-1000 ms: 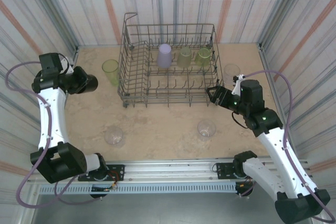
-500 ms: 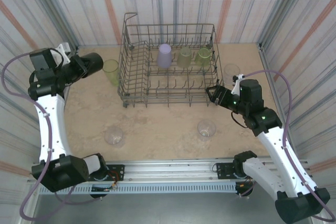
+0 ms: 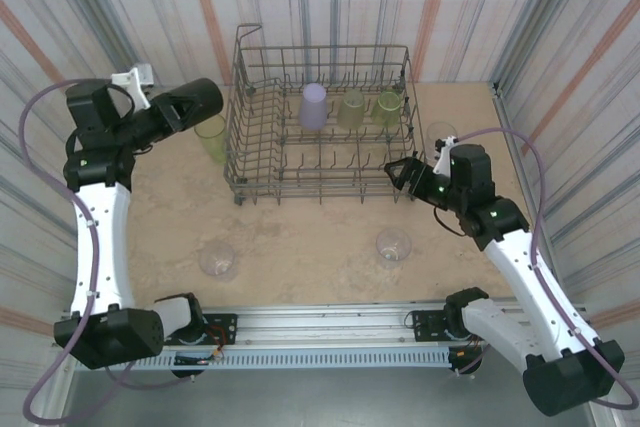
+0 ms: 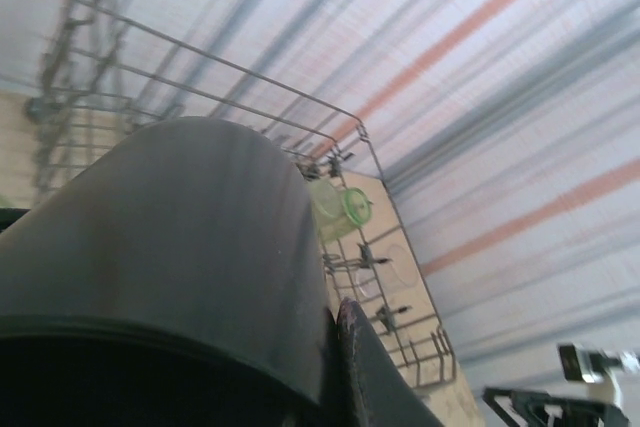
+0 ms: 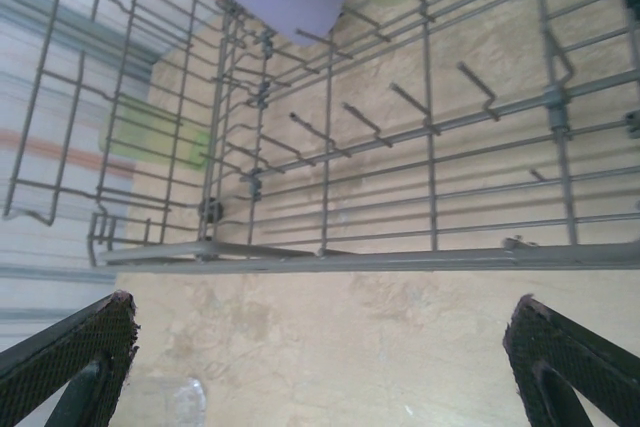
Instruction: Load the cups into the dish rack
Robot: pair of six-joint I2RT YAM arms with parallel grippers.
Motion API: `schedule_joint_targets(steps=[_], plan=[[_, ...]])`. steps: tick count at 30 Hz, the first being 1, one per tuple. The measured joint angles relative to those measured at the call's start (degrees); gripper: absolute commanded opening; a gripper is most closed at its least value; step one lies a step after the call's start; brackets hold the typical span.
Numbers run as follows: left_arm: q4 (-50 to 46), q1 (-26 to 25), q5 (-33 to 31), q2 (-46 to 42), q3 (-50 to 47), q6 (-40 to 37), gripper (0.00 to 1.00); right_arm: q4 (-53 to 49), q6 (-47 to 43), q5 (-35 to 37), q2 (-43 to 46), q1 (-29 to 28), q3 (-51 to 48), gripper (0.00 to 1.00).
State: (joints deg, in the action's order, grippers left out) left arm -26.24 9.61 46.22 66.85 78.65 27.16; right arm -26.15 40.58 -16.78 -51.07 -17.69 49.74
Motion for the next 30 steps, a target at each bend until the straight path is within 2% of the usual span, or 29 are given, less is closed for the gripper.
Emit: schedule_joint_targets(steps=[13, 24, 30], plan=[[6.19, -11.23, 2.64, 4.61, 0.46, -6.67, 0.00, 9.09, 6.16, -8.59, -7.80, -1.46, 1.88, 0.99], [9.20, -14.67, 7.87, 8.74, 0.46, -13.38, 0.00, 20.63, 14.75, -14.27, -14.23, -2.27, 3.04, 0.99], [9.81, -16.26, 9.94, 9.66, -0.76, -17.84, 0.00, 27.41, 20.20, -14.99, -20.00, -5.01, 4.46, 0.99]])
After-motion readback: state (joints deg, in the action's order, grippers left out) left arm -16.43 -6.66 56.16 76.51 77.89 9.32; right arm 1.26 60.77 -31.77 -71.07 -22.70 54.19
